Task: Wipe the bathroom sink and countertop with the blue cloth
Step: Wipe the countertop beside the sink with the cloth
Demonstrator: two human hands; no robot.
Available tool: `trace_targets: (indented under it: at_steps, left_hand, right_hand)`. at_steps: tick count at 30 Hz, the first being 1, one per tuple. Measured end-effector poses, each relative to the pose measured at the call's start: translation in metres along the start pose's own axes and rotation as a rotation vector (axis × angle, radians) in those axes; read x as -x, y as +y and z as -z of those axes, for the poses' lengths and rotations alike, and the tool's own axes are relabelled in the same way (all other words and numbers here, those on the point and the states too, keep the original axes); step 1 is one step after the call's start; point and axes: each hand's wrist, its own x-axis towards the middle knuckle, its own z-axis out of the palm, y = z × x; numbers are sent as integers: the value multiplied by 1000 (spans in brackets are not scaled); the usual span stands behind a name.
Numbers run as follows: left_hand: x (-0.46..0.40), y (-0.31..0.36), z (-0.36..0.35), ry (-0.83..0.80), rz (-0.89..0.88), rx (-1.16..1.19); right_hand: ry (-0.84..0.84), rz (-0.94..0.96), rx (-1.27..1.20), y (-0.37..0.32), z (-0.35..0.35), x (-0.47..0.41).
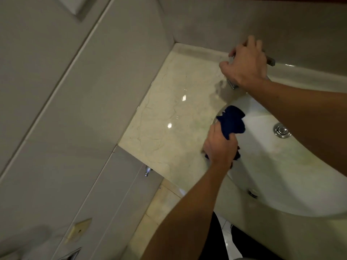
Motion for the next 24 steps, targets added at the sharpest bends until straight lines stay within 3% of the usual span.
trace_targets:
  at_steps: [4,9,16,20,24]
  left_hand:
    - [19,7,-4,-53,-25,252]
    - [-24,-7,57,57,-20,340]
    - [-188,-25,148,188,-217,5]
    - [-272,-19,155,95,-307,-264]
    - [-325,-11,141,17,-372,-358]
  right_hand:
    - [-4,-8,-20,0,-2,-1]
    - [-4,-9,11,0,-3,-3]
    - [28,-30,-25,-1,-6,-6]
    - [47,-32,-23,2,-11,-7]
    - [53,-28,-13,4,-14,-10]
